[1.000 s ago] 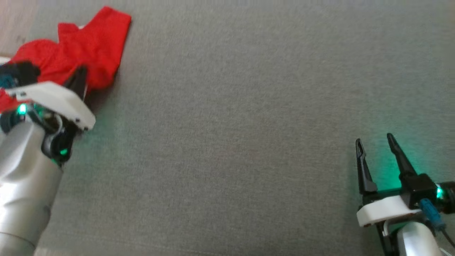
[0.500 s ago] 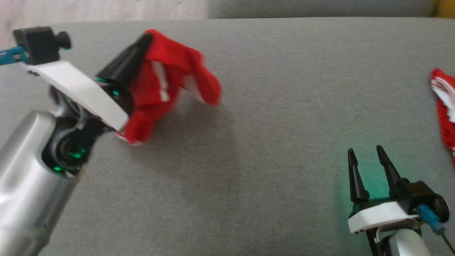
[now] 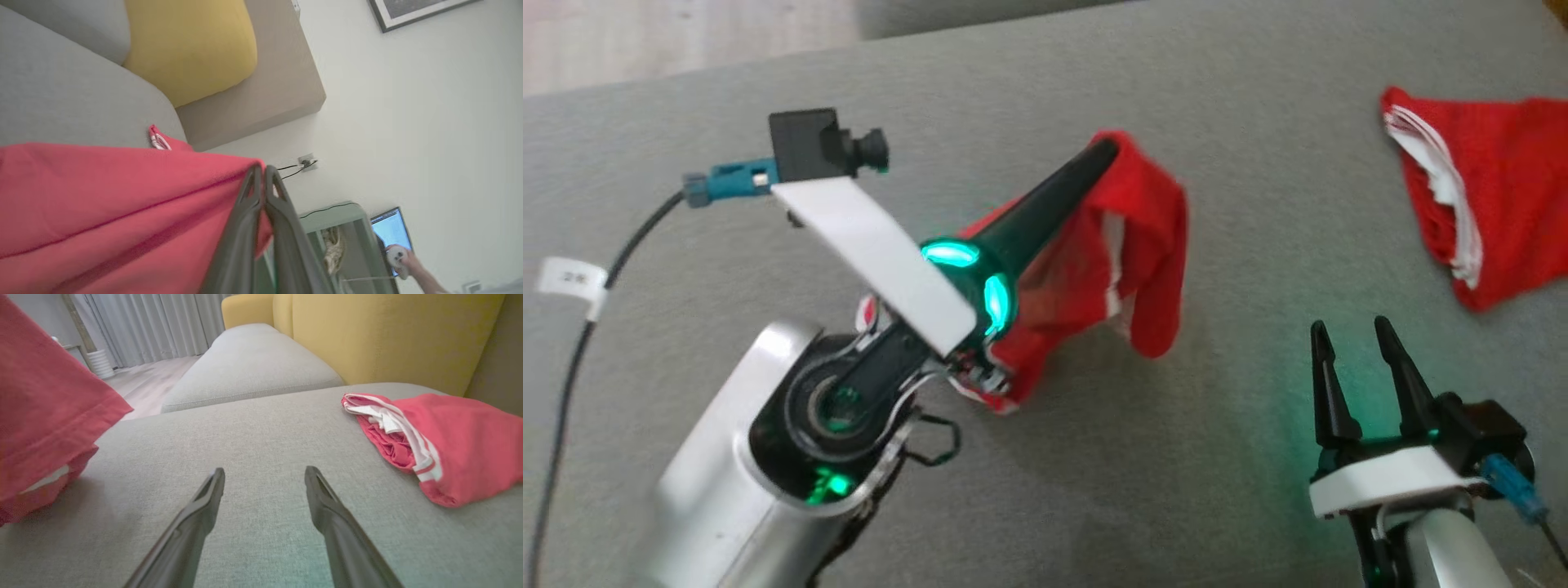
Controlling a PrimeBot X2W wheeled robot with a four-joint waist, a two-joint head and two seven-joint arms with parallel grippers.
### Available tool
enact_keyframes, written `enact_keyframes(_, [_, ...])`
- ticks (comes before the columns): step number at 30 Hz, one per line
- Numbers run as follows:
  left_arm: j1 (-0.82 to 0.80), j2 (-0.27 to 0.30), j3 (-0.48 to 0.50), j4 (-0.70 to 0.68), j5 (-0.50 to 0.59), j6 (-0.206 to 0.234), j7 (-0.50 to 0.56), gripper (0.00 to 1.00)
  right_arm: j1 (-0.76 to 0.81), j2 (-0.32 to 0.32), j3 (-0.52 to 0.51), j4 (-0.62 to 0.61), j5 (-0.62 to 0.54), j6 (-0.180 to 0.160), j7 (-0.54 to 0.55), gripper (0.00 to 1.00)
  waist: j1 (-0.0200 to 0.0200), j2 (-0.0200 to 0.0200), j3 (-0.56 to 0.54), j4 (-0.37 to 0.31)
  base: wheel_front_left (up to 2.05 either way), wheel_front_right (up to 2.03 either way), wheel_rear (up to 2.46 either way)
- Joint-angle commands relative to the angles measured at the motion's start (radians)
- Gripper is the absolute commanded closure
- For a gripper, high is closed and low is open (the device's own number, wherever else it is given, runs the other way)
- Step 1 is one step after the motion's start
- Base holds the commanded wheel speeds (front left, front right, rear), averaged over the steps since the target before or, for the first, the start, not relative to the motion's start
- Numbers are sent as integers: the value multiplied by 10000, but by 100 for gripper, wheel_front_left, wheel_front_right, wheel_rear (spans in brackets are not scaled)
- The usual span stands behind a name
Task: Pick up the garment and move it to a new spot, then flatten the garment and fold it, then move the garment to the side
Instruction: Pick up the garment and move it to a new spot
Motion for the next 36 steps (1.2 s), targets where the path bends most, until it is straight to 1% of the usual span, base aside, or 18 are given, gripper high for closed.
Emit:
enact_keyframes(1, [-346,-196,714,-390,-321,370,-235,100,-403,-44,315,-308,143,67,-136,0,0,0,327,-505,0,0,0])
enact_keyframes(3, [-471,-445,958,-270,-477,719,-446,100,-466,-44,372,-304,229,67,-136,0,0,0,439,-711,0,0,0])
enact_keyframes(5, [-665,-332,1057,47,-220,835,-579,100,-515,-44,396,-286,302,67,-137,0,0,0,535,-884,0,0,0])
enact_keyframes(6, [-745,-163,1092,308,6,840,-642,100,-542,-44,428,-276,323,67,-137,0,0,0,578,-974,0,0,0])
enact_keyframes(7, [-745,-163,1092,308,6,840,-642,100,-542,-44,428,-276,323,67,-137,0,0,0,578,-974,0,0,0])
enact_keyframes(8, [-809,72,1082,614,296,787,-688,100,-565,-44,454,-270,346,67,-137,0,0,0,612,-1047,0,0,0])
enact_keyframes(10, [-822,540,1085,1407,859,644,-850,100,-603,-44,483,-259,382,67,-137,0,0,0,672,-1168,0,0,0])
enact_keyframes(11, [-826,849,999,1846,1231,497,-905,100,-619,-44,489,-253,394,67,-137,0,0,0,692,-1210,0,0,0])
enact_keyframes(13, [-734,1274,901,2824,1766,251,-1087,100,-635,-43,487,-248,406,67,-137,0,0,0,718,-1258,0,0,0])
enact_keyframes(16, [-548,1626,811,4330,2202,-84,-1320,100,-642,-43,460,-216,377,67,-137,0,0,0,754,-1263,0,0,0])
enact_keyframes(18, [-497,1760,700,5243,2502,-326,-1507,100,-653,-43,439,-186,314,67,-137,0,0,0,777,-1208,0,0,0])
enact_keyframes(24, [-566,1741,349,7411,3262,-1035,-2201,100,-694,-43,387,-134,75,67,-137,0,0,0,717,-865,0,0,0])
enact_keyframes(26, [-618,1652,238,7897,3511,-1284,-2522,53,-685,-43,357,-120,-10,67,-137,0,0,0,611,-719,0,0,0])
enact_keyframes(27, [-637,1610,176,8074,3627,-1440,-2674,0,-671,-43,342,-112,-57,67,-137,0,0,0,549,-657,0,0,0])
enact_keyframes(30, [-652,1503,-106,8430,4158,-1831,-3266,0,-586,-43,239,-82,-223,67,-137,0,0,0,267,-411,0,0,0])
enact_keyframes(33, [-538,1408,-482,8627,4899,-2138,-4117,0,-437,-43,67,-101,-428,67,-137,0,0,0,-133,-147,0,0,0])
enact_keyframes(34, [-467,1388,-632,8654,5199,-2181,-4444,0,-377,-43,10,-106,-506,67,-137,0,0,0,-292,-66,0,0,0])
enact_keyframes(36, [-276,1404,-991,8716,5899,-2066,-5067,0,-241,-43,-120,-119,-654,67,-137,0,0,0,-639,102,0,0,0])
